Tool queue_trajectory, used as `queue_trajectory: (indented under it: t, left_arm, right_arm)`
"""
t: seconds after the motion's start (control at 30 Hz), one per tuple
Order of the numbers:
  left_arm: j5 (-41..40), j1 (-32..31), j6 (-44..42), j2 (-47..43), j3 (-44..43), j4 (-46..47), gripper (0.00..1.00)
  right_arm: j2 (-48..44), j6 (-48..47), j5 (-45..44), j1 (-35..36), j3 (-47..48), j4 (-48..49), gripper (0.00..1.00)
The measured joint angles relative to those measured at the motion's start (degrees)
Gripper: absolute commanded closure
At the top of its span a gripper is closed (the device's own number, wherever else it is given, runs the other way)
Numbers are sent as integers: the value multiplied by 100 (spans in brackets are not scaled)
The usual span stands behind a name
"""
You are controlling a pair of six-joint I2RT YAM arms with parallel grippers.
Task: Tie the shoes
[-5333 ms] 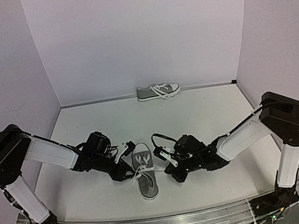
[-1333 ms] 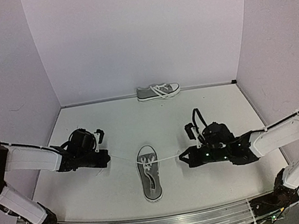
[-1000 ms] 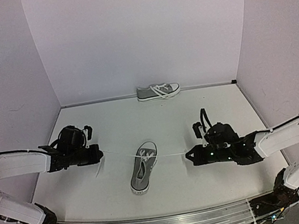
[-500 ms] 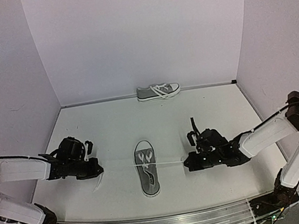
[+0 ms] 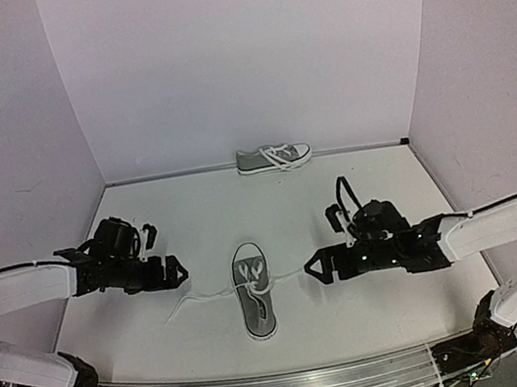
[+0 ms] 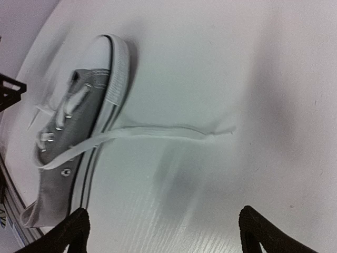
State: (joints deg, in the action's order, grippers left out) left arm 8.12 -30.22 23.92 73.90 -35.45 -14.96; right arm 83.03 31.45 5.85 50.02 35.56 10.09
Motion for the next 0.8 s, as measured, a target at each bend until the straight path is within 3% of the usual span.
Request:
queue_trajectory:
  t: [0.23, 0.4, 0.47, 0.63, 0.8]
  left_arm:
    - [-893, 0, -145, -1336, -429, -87, 0]
    - [-1546, 2, -262, -2110, -447, 70, 0]
    - [-1408, 20, -552, -2260, -457, 194, 0]
    - [-554, -178, -1276, -1616, -677, 282, 1]
    - [-468, -1105, -1958, 106, -1143, -86, 0]
  right_arm:
    - [-1194, -849, -158, 0, 232, -34, 2]
    - [-1249, -1437, -582, 0, 757, -8, 2]
    - [-1062, -1553, -899, 0, 1155, -23, 2]
    - [-261, -2001, -1005, -17, 2344, -44, 2]
    - [252, -2330, -462, -17, 2620, -145, 2]
